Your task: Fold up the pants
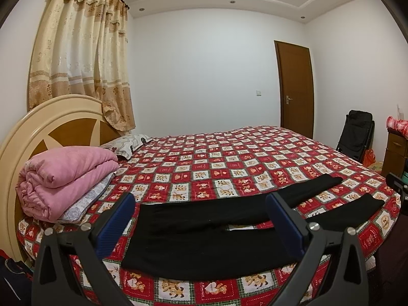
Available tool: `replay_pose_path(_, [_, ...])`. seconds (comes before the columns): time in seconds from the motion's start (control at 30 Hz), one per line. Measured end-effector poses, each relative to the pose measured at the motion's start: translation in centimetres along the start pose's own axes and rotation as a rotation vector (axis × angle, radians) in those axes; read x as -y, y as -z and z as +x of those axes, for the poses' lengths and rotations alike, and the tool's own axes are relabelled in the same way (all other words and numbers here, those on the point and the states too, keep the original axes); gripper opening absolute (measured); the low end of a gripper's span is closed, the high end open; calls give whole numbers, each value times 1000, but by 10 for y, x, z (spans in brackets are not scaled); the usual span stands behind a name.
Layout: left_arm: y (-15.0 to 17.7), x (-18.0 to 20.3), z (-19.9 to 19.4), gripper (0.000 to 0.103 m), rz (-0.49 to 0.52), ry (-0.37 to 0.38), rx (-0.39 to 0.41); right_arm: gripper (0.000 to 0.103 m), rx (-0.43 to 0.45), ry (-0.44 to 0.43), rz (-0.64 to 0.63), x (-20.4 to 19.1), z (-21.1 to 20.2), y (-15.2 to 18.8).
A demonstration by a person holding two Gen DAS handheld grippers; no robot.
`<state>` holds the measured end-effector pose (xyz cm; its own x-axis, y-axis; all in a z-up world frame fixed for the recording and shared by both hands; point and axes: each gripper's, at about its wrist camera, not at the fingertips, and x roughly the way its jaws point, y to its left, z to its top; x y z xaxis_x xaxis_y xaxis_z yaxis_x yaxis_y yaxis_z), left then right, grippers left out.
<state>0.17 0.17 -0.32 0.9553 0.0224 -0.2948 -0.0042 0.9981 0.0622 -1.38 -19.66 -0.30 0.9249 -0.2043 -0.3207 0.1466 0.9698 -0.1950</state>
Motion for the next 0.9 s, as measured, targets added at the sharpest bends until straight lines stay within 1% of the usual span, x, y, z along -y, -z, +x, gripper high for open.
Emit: replay_pose_path(0.9, [0,-2,-1,103,-2,5,3,102,-11,-16,-12,-6,1,4])
